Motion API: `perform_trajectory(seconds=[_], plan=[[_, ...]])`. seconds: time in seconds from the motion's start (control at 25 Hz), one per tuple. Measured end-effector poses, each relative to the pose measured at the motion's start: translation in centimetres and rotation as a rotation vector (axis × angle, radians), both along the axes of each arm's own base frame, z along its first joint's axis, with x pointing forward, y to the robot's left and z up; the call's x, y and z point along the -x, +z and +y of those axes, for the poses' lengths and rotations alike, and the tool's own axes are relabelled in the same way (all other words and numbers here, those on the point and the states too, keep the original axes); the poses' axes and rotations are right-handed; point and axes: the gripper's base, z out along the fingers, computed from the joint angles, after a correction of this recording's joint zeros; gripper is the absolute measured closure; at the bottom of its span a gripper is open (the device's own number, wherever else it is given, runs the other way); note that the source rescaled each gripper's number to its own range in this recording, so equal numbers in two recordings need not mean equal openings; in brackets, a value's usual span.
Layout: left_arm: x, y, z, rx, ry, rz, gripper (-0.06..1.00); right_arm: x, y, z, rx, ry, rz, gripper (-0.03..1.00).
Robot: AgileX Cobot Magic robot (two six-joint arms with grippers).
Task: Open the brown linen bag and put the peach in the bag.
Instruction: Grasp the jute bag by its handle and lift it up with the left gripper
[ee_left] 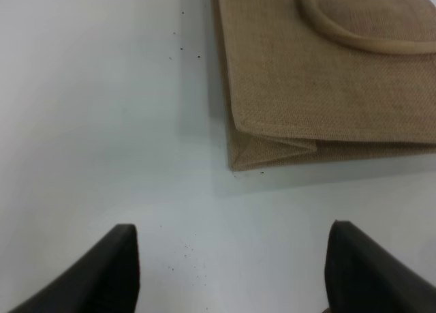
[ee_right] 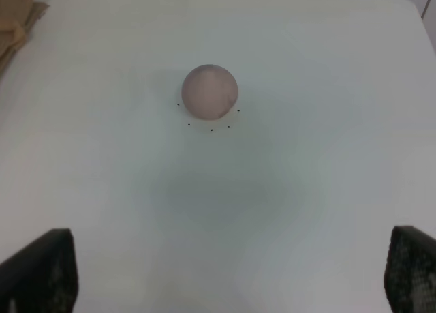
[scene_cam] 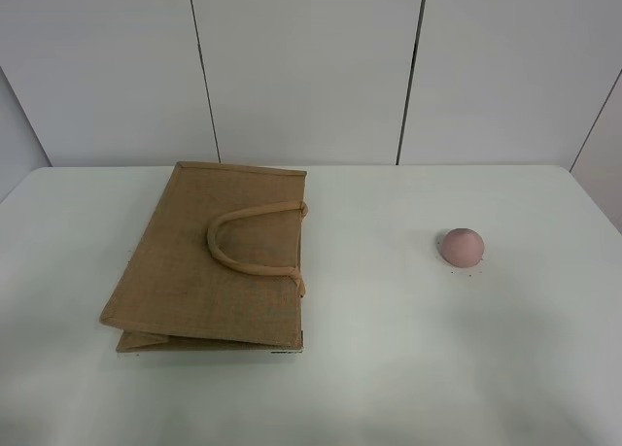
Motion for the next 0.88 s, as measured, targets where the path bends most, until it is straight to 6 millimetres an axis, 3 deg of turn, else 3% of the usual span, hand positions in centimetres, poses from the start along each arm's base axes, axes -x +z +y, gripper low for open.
perform_trajectory(seconds=[0.36,0.56,0.72,0.88], plan=[[0.0,0.0,0.0,0.0,0.0,-0.001,0.18,0.0,0.0,0.0,0.0,0.0,0.0,-0.03],[-0.1,1.7,0.0,0.0,0.0,-0.004,0.13,0.0,0.0,0.0,0.0,0.0,0.0,-0.03],[-2.4,3.8,-0.1,-0.006,0.0,0.115,0.03,0.0,0.0,0.0,0.0,0.0,0.0,-0.03],[-6.9,5.9,-0.3,-0.013,0.0,0.273,0.02,0.0,0.0,0.0,0.0,0.0,0.0,-0.03]])
